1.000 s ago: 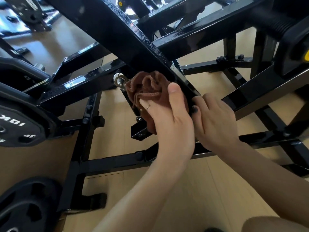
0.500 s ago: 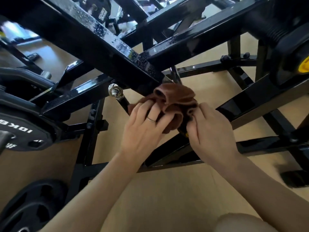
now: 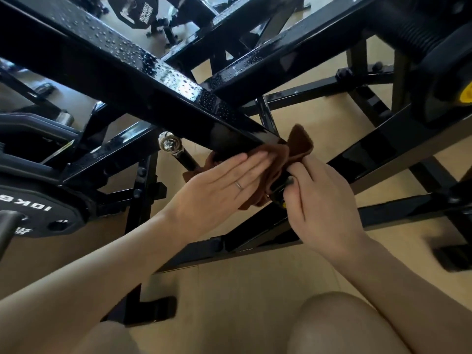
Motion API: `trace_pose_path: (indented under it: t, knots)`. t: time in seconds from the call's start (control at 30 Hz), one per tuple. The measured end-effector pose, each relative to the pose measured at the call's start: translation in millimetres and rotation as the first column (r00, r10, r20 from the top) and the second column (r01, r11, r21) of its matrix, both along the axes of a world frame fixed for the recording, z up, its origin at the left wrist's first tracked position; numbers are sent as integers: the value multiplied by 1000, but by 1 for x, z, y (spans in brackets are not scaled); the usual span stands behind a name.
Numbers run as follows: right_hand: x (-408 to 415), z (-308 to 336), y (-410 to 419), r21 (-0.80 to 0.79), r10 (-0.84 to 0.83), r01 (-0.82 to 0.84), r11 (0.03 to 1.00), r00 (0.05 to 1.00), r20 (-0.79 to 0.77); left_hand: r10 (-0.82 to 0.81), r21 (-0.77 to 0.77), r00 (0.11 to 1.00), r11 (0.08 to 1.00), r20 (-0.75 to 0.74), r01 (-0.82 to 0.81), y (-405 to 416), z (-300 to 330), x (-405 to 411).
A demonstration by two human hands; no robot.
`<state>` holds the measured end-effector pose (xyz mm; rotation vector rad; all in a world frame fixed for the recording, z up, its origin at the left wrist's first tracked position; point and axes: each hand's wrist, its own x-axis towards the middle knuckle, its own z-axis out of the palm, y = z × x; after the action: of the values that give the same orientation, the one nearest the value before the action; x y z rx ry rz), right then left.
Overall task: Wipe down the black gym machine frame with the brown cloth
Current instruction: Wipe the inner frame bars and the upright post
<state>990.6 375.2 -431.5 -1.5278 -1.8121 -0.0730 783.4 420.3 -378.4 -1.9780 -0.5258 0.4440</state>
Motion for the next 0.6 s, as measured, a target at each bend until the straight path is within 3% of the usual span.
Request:
trace_pose_path:
  t: [0.1, 0.2, 0.27, 0.33, 0.43, 0.6]
  knots:
    - [-2, 1, 1, 30, 1, 0, 1000, 998, -57, -33, 70, 999, 997, -26, 34, 5, 17, -3]
    - [-1, 1, 1, 7, -4, 4, 1000, 996, -85, -21, 131, 995, 991, 98, 8, 8, 28, -18]
    - [-1, 3, 2, -9, -6, 5, 1000, 996, -94, 91, 13, 976, 995, 197, -95, 1, 29, -21]
    - [-2, 4, 3, 6, 4, -3, 1000, 994, -110, 214, -148, 974, 968, 71, -202, -8, 15, -17]
    - [-3, 3, 2, 17, -4, 7, 1000, 992, -128, 156, -279, 968, 937, -194, -207, -14, -17, -5]
    - [-4, 5, 2, -5, -29, 29, 1000, 984, -177, 86, -258, 943, 950, -321, -174, -16, 3, 1]
